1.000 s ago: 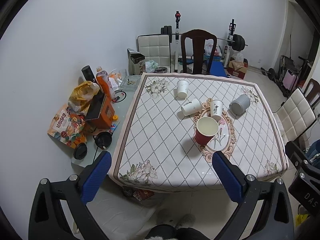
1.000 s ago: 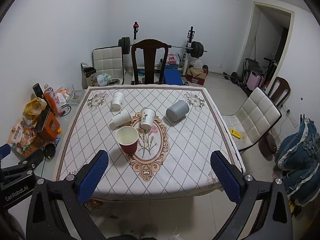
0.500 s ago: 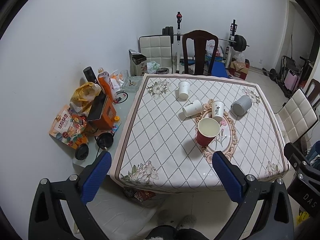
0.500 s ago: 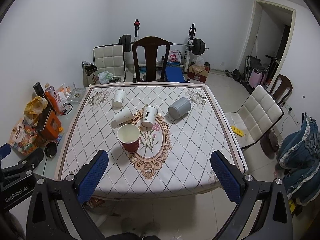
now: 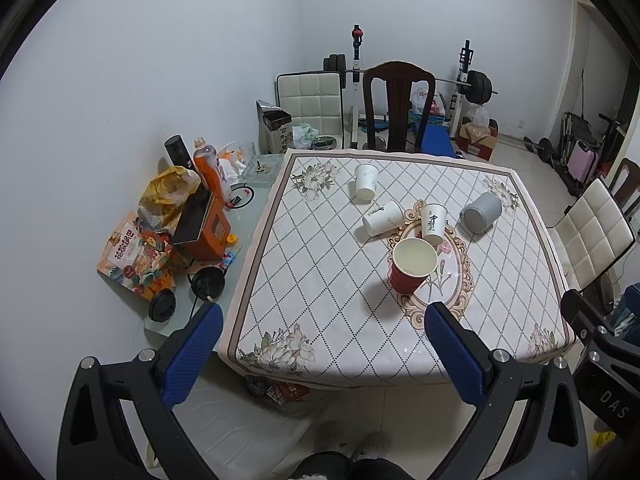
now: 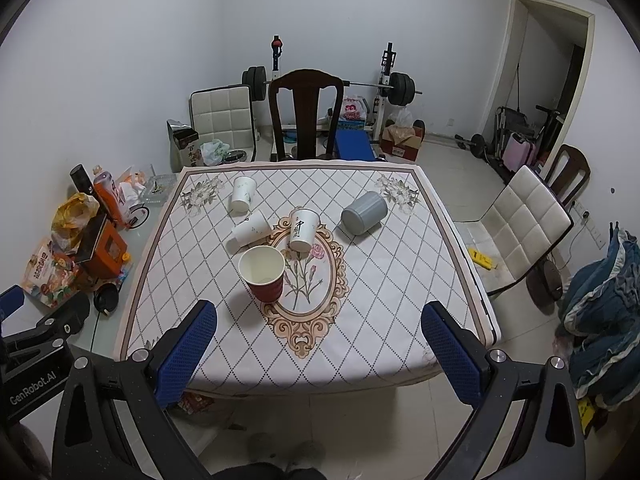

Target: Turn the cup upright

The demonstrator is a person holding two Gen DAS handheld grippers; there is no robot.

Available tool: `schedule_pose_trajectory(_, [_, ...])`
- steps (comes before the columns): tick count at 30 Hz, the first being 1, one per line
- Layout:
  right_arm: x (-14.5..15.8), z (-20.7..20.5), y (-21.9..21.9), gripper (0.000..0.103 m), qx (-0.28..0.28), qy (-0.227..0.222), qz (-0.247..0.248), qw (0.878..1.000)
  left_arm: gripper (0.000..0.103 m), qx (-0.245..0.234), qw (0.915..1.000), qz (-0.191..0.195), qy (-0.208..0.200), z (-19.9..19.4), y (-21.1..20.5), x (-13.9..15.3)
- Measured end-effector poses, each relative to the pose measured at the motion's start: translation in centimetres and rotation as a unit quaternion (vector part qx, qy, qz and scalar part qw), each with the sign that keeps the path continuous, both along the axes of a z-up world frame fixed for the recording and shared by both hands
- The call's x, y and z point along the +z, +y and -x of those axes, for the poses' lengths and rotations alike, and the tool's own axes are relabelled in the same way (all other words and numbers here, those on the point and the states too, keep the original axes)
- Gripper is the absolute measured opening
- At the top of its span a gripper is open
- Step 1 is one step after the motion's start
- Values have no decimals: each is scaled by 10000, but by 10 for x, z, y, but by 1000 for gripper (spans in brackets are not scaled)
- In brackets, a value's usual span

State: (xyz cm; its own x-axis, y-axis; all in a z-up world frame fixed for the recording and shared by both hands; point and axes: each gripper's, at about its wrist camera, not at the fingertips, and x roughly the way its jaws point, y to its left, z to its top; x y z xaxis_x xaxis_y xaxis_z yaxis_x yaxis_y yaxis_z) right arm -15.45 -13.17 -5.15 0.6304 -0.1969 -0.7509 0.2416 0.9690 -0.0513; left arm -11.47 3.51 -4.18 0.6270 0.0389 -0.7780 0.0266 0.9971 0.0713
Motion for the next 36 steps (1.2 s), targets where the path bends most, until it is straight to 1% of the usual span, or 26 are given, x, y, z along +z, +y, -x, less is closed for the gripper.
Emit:
schedule_pose_trajectory(19, [-7,5,6,103,43,32,-55,10000,103,21,10000,6,6,0,-3,2])
schedule_pose_trajectory(36, [-6,2,14,103,90,48,-69,9999,103,55,10000,20,-7,1,6,3])
